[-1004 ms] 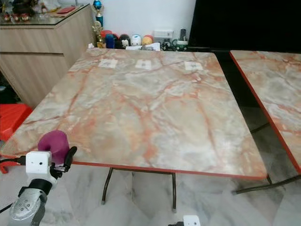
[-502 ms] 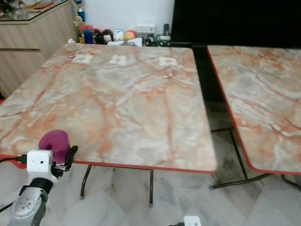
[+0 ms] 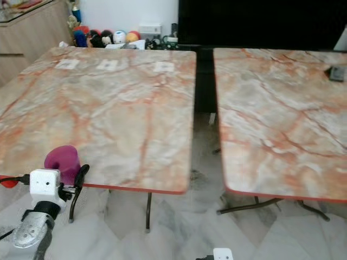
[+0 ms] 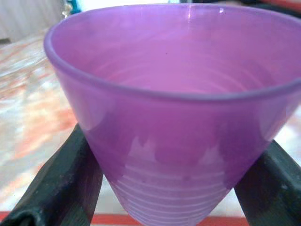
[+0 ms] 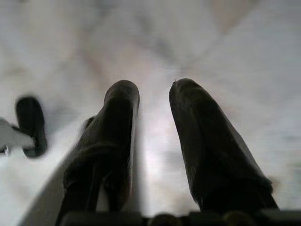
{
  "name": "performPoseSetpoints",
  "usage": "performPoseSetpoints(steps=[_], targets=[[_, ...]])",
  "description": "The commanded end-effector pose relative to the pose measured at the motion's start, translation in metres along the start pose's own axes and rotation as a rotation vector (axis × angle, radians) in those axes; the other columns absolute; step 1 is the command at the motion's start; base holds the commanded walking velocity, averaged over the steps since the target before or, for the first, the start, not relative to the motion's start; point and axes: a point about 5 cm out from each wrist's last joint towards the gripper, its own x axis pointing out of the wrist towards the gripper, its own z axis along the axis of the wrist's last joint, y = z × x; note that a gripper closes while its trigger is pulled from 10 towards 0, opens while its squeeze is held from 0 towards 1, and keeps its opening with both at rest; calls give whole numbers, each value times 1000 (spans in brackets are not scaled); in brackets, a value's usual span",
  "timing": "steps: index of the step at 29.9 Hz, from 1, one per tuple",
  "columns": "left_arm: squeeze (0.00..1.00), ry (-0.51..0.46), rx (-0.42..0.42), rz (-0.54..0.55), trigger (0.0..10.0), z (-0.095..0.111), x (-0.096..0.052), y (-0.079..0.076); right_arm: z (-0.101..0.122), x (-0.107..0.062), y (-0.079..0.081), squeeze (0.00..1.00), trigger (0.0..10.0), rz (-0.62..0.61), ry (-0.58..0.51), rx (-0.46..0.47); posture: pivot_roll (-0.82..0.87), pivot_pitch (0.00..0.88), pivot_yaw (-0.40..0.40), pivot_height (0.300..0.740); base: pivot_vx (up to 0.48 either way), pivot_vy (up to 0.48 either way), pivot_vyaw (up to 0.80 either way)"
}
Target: Setting the table
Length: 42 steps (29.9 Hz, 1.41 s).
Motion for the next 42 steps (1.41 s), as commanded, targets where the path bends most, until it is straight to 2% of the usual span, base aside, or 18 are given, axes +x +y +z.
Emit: performPoseSetpoints(steps=[1, 38, 42], targets=[[0, 8, 16, 16, 10000, 0, -2, 7, -3, 0, 6, 0, 10000, 11, 5, 11, 41, 94, 9, 740, 0, -446, 0], [0, 10, 21, 7, 10000, 1, -2, 10, -3, -1, 5, 0, 10000, -2, 3, 14, 36, 66, 7, 740, 0, -449, 0], [0, 17, 12, 7, 10000, 0, -2, 9, -4, -1, 4, 0, 10000, 0, 4, 10, 35, 60, 8, 740, 0, 0, 0]])
